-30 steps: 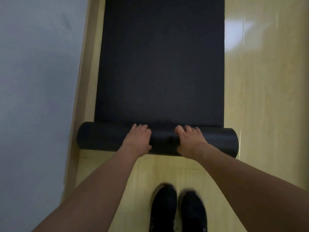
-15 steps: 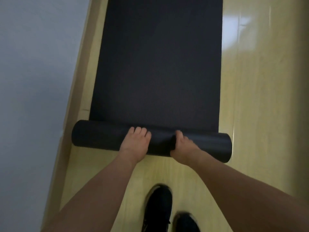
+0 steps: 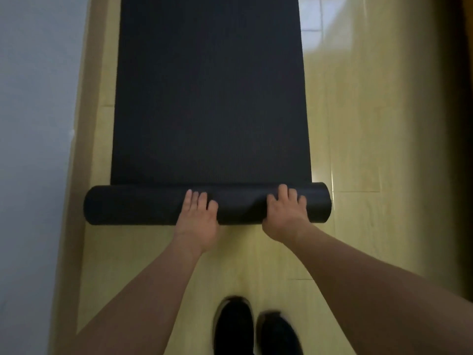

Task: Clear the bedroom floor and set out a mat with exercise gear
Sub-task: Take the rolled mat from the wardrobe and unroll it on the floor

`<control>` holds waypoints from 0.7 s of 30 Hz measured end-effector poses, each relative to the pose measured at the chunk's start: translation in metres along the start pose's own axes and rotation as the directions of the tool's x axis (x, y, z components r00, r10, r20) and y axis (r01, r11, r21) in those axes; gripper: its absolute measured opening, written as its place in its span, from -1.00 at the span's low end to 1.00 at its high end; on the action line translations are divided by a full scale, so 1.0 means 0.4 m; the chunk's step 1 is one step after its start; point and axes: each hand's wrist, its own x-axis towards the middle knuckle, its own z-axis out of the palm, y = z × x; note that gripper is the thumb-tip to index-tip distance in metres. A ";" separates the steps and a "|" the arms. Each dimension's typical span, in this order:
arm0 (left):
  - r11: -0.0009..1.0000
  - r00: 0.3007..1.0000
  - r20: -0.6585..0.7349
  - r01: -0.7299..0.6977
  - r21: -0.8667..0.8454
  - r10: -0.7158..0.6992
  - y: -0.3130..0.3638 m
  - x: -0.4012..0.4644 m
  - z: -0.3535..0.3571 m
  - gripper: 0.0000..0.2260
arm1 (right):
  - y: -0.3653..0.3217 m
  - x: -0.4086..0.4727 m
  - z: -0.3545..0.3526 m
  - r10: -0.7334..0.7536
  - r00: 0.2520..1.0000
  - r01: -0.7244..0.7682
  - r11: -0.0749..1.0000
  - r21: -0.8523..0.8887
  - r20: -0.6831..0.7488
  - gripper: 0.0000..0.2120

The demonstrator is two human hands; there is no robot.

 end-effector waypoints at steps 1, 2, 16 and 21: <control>1.000 1.000 -0.010 0.008 -0.030 -0.008 0.015 -0.024 0.020 -0.62 | 0.002 -0.016 0.023 -0.031 0.999 0.032 0.999 -0.033 0.028 -0.51; 0.998 1.000 -0.016 0.026 -0.056 -0.027 0.025 -0.052 0.041 -0.58 | 0.002 -0.032 0.043 -0.066 0.996 0.069 0.996 -0.053 0.064 -0.55; 0.955 0.951 0.091 0.297 0.007 -0.296 0.160 -0.400 0.348 -0.61 | -0.051 -0.330 0.433 -0.039 0.927 -0.021 0.988 0.155 0.372 -0.56; 0.907 0.901 0.379 0.325 -0.267 -0.211 0.148 -0.489 0.497 -0.55 | -0.064 -0.405 0.605 0.058 0.824 -0.303 0.885 0.352 0.564 -0.56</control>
